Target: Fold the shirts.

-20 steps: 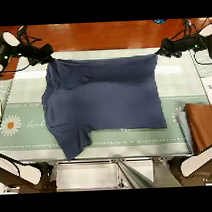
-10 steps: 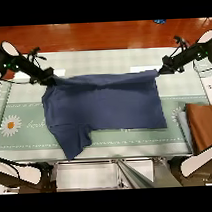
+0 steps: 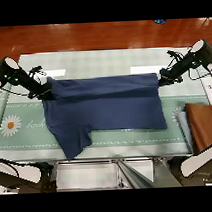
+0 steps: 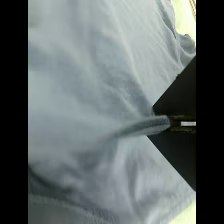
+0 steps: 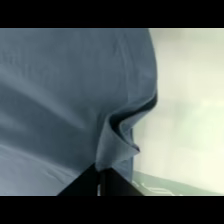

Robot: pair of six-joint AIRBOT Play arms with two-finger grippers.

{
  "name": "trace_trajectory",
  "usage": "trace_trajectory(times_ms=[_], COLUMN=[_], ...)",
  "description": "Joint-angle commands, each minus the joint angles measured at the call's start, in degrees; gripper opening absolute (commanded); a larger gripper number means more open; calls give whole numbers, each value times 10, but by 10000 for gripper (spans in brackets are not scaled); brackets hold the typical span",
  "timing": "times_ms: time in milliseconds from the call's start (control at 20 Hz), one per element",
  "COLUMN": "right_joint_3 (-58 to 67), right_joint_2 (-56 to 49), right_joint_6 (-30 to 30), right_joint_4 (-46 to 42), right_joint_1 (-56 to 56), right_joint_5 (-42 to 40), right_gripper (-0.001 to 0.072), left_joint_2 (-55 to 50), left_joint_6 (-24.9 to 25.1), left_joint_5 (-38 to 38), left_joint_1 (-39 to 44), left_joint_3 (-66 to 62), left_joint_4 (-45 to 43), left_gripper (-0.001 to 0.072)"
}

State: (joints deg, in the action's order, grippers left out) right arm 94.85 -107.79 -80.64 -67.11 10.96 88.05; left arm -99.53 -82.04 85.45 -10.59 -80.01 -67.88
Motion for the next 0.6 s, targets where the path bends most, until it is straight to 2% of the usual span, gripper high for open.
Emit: trace_trajectory(times_ms=[0,200,250,300,350,450,550], right_joint_3=[-3,-3,-3,-3,-3,-3,-3], right_joint_2=[0,-2,-4,-4,-3,3,26], right_joint_6=[-8,-12,-14,-25,-28,-30,-31], right_joint_4=[-29,-25,-24,-24,-16,-9,-38], right_joint_1=[0,-5,-9,-12,-15,-14,-1], right_joint_5=[5,2,-2,-10,-11,0,26], right_gripper=[25,25,35,168,422,413,412], left_joint_2=[0,-5,-7,-8,-8,-2,18], left_joint_6=[4,4,-1,-3,-3,-25,-26], left_joint_5=[3,1,1,1,1,7,28], left_joint_1=[-16,-16,-16,-15,-15,-20,-33], left_joint_3=[4,4,4,4,4,4,4], left_joint_4=[0,0,0,0,0,-1,-11], left_gripper=[21,22,51,239,489,507,507])
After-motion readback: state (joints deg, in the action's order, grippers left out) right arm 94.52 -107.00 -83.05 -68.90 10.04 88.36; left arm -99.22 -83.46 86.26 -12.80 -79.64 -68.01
